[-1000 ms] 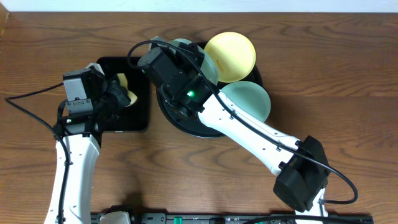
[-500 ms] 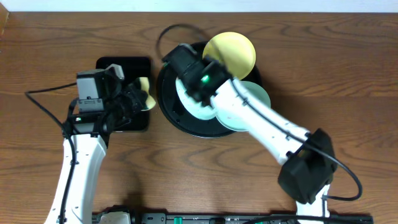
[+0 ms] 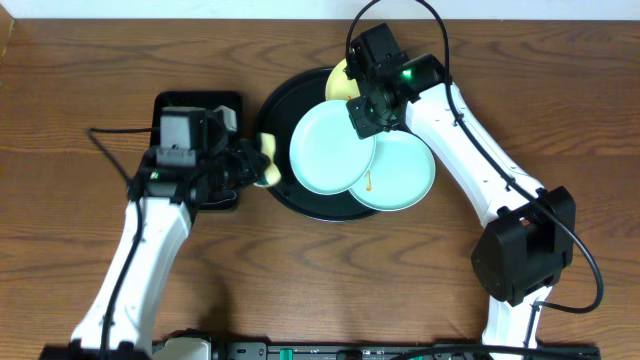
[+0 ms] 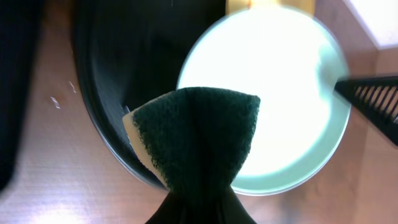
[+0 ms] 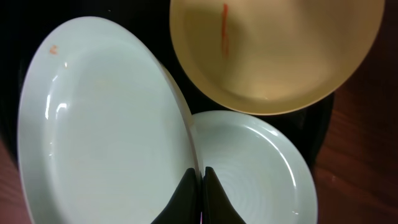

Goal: Clean dirty plates on tray and stack at the side

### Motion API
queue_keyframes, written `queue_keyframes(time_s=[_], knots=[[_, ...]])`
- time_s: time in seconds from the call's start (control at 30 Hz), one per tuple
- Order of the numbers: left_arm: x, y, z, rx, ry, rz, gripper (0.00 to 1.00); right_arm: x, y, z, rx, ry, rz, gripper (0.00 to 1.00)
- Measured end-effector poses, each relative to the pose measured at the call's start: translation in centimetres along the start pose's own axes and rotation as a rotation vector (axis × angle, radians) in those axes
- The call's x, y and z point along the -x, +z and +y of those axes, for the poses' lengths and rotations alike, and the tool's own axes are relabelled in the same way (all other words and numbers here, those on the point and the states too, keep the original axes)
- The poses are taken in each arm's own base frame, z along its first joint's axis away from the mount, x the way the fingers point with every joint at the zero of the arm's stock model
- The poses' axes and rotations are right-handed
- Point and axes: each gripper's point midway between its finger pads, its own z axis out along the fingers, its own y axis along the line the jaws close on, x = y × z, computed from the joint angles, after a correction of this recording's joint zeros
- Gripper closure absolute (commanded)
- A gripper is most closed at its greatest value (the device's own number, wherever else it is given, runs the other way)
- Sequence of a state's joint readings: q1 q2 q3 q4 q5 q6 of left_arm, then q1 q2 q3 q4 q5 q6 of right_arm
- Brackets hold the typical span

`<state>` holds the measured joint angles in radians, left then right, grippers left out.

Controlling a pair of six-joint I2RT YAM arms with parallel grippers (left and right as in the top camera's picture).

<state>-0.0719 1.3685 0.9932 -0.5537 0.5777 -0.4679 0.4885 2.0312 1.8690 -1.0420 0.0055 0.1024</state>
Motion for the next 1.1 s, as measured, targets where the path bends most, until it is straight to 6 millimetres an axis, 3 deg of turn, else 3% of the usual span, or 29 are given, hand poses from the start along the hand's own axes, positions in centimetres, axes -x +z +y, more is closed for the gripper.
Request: queue_keyframes(time_s=[0.1, 0.23, 0.43, 0.7, 0.87, 1.1], knots=[[-1.1, 0.3, -0.7, 0.024, -0.028, 0.121, 0.93, 0.4, 0.0, 0.1, -0.006, 0.006, -0.016, 0.99], [-1.0, 0.0, -2.8, 0.036, -0.006, 0.216, 0.93, 0.3, 0.5, 0.1, -0.019, 0.023, -0.022, 0.99], [-0.2, -0.4, -5.5, 0.018, 0.064, 0.258, 0.93, -1.5, 3.1, -0.3, -0.031, 0.044, 0.009, 0.99], [-1.2, 0.5, -4.5, 0.046, 0.043, 0.320, 0.92, -3.9, 6.2, -0.5, -0.039, 0.075, 0.038, 0.99], [-1.8, 3.0, -4.0, 0.062, 0.047, 0.371, 0.93, -5.0, 7.0, -0.7, -0.042, 0.093, 0.060, 0.99], [-2.8, 6.3, -3.3, 0.083, 0.052, 0.437, 0.92, -4.9, 7.0, -0.6, -0.041, 0.101, 0.057, 0.99]])
